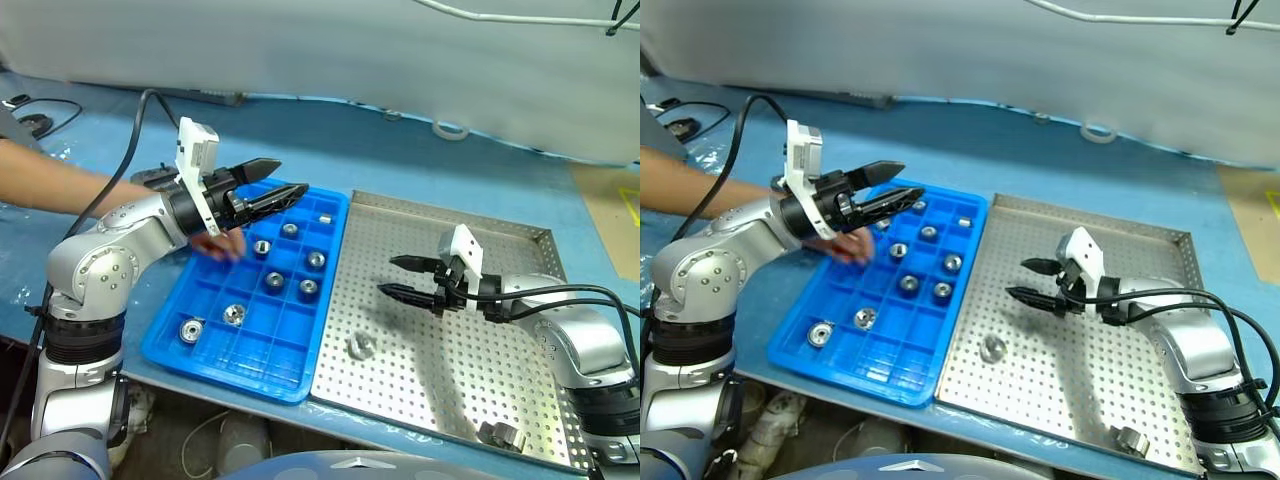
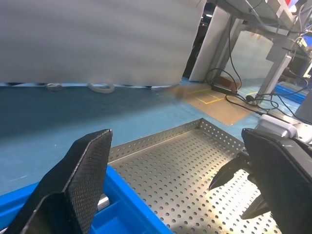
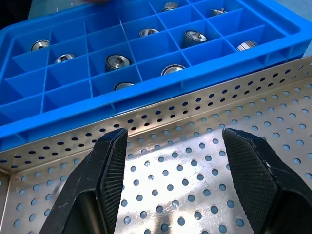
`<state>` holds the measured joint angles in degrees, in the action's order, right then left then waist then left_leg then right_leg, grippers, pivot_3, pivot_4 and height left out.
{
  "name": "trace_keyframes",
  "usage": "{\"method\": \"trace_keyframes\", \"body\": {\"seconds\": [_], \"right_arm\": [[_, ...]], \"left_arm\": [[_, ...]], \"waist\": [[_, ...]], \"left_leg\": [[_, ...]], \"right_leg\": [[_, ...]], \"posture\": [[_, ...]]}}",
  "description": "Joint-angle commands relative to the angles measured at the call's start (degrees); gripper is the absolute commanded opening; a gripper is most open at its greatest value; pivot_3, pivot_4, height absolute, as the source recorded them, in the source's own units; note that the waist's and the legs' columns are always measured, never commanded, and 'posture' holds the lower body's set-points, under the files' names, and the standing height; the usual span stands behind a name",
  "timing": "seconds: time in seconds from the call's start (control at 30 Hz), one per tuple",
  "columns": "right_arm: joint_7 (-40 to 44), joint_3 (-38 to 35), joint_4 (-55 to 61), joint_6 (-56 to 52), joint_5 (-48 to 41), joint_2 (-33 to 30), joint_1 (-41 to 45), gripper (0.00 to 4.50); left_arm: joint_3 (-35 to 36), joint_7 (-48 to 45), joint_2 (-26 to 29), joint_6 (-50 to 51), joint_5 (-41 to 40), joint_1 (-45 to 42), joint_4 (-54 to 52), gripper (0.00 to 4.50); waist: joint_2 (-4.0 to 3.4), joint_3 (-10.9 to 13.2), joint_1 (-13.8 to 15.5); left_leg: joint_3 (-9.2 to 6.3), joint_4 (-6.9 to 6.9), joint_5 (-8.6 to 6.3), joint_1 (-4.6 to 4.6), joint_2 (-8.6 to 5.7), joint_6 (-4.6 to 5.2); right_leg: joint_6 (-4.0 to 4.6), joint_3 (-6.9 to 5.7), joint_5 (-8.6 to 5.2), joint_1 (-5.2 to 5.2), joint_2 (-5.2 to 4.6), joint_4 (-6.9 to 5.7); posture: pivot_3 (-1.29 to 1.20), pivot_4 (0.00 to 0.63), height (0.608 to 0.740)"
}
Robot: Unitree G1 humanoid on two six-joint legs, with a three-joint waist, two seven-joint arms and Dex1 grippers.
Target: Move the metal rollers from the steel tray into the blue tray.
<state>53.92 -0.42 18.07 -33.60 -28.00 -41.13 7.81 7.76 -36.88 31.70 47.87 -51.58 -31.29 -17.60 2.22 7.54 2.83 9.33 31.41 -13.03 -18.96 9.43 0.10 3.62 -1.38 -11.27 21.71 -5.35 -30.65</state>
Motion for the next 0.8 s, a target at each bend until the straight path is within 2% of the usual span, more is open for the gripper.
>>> {"method": "trace_keyframes", "body": {"seconds": [0.03,0.2,0.4,0.57,0.8], "right_arm": [[0.78,0.13,3.72,0.49,-0.41,-0.92,-1.3,3.25],[2.68,-2.5,1.01,1.58,0.61,-4.32,-3.5,3.25],[8.3,-4.07,5.12,2.32,1.19,-13.36,-11.92,3.25],[10.6,1.39,13.99,3.61,3.76,-17.14,-20.56,3.25],[12.3,7.59,16.55,5.57,5.46,-17.22,-21.34,3.25]], "left_arm": [[-0.68,-1.6,0.14,-1.86,1.57,-1.99,0.7,4.5],[-0.41,-1.61,-0.8,-1.65,1.59,-2.69,1.73,4.5],[-1.89,-2.12,-1.82,-1.97,2.4,-0.98,-0.55,4.5],[-2.32,-0.64,-3.83,-1.31,2.17,1.62,-2.71,4.5],[-2.28,1.56,-2.1,0.28,3.35,6.19,-5.83,4.5]], "waist": [[0.0,0.0,-0.24],[-0.01,0.0,-0.4],[-0.05,0.01,-0.4],[-0.07,0.01,-0.47],[-0.08,0.01,-0.46]], "left_leg": [[0.0,0.0,0.0,0.0,0.0,0.0],[0.0,0.02,-0.01,-0.02,-0.02,0.01],[-0.01,0.01,-0.04,0.0,-0.01,0.06],[0.01,-0.03,-0.17,0.0,0.08,0.27],[-0.02,-0.04,-0.31,0.15,0.08,0.14]], "right_leg": [[0.0,0.0,0.0,0.0,0.0,0.0],[0.0,0.01,0.0,0.0,-0.01,0.02],[0.0,0.02,0.0,-0.11,-0.01,0.1],[-0.02,-0.01,-0.02,-0.33,0.0,0.31],[-0.08,-0.04,-0.04,-0.55,0.0,0.57]], "posture": [[-0.09,0.15,0.74],[-0.1,0.15,0.74],[-0.1,0.15,0.74],[-0.1,0.15,0.74],[-0.07,0.15,0.74]]}}
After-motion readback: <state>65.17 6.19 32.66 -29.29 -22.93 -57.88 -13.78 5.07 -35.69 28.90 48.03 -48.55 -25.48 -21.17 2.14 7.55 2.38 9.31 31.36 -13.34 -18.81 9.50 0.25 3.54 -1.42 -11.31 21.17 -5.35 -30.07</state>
